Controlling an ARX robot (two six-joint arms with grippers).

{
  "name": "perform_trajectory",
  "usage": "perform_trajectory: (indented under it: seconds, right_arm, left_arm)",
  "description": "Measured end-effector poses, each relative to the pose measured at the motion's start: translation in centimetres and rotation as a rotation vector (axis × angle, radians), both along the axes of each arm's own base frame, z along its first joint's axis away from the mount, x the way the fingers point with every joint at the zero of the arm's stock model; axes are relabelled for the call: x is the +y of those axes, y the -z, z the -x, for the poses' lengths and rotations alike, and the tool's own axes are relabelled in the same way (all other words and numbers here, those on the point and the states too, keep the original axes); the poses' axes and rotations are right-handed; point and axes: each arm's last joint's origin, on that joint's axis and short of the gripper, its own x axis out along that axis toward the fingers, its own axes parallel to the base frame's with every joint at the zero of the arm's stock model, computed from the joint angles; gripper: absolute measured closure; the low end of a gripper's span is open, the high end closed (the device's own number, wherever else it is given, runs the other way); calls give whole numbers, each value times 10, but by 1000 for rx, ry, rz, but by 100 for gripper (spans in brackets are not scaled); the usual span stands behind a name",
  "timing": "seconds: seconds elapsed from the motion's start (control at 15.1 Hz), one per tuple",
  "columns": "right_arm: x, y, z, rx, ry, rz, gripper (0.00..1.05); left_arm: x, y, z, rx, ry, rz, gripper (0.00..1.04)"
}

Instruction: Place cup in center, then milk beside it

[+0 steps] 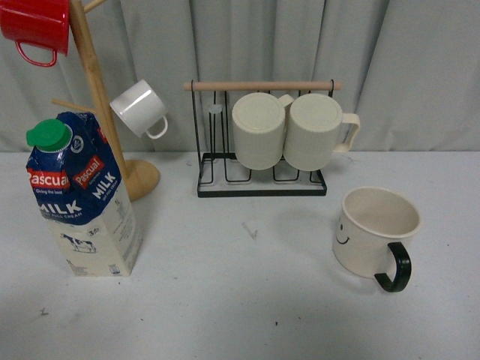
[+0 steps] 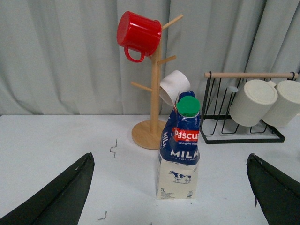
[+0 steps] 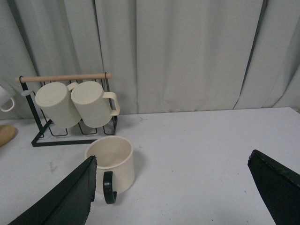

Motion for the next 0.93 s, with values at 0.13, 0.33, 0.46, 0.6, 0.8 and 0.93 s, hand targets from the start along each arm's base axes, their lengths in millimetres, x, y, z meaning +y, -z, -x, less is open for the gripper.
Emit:
perform_trajectory:
  seconds: [0.13, 0.33, 0.46, 0.6, 0.8, 0.93]
  right_arm:
    - [0, 0, 0, 0, 0, 0, 6]
    - [0, 0, 0, 0, 0, 0, 6]
    - [0, 0, 0, 0, 0, 0, 6]
    - [0, 0, 0, 0, 0, 0, 6]
    - [0, 0, 0, 0, 0, 0, 6]
    - [0, 0, 0, 0, 0, 0, 6]
  left_arm:
    - [0, 0, 0, 0, 0, 0, 7]
    - [0, 0, 0, 0, 0, 0, 7]
    - [0, 0, 0, 0, 0, 0, 7]
    - [0, 0, 0, 0, 0, 0, 7]
    - [0, 0, 0, 0, 0, 0, 7]
    - [0, 0, 0, 0, 0, 0, 7]
